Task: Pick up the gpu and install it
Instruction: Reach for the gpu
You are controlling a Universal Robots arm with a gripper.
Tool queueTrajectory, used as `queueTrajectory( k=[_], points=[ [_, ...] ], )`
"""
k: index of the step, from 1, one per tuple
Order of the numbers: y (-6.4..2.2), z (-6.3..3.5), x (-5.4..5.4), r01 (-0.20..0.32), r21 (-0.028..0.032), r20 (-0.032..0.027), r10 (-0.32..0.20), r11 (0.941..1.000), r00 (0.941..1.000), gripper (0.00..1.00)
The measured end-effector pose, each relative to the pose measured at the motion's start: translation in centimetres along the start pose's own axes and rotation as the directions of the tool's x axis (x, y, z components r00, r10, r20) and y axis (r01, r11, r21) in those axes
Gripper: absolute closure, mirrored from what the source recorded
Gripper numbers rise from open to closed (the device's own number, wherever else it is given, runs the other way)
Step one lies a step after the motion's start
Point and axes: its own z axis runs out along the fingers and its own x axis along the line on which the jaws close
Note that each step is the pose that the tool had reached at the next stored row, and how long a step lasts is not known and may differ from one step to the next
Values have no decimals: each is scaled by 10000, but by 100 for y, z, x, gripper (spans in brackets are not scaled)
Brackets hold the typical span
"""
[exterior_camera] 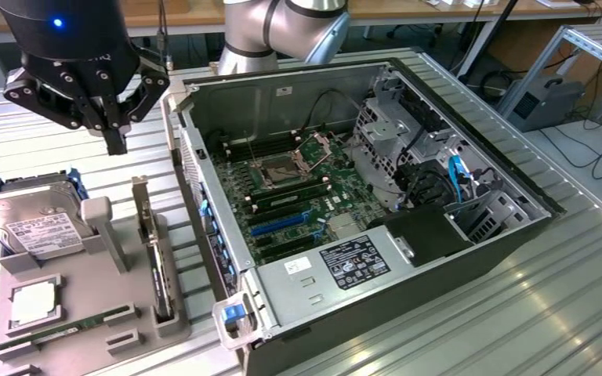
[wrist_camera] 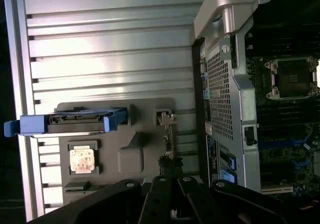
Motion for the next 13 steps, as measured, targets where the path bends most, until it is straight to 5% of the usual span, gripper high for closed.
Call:
queueTrajectory(
  k=[6, 13],
  points=[
    [-97, -4, -8, 3, 70, 4, -3, 10000, 10000, 89],
    [-139, -6, -8, 2, 70, 4, -2, 10000, 10000, 89]
  ],
)
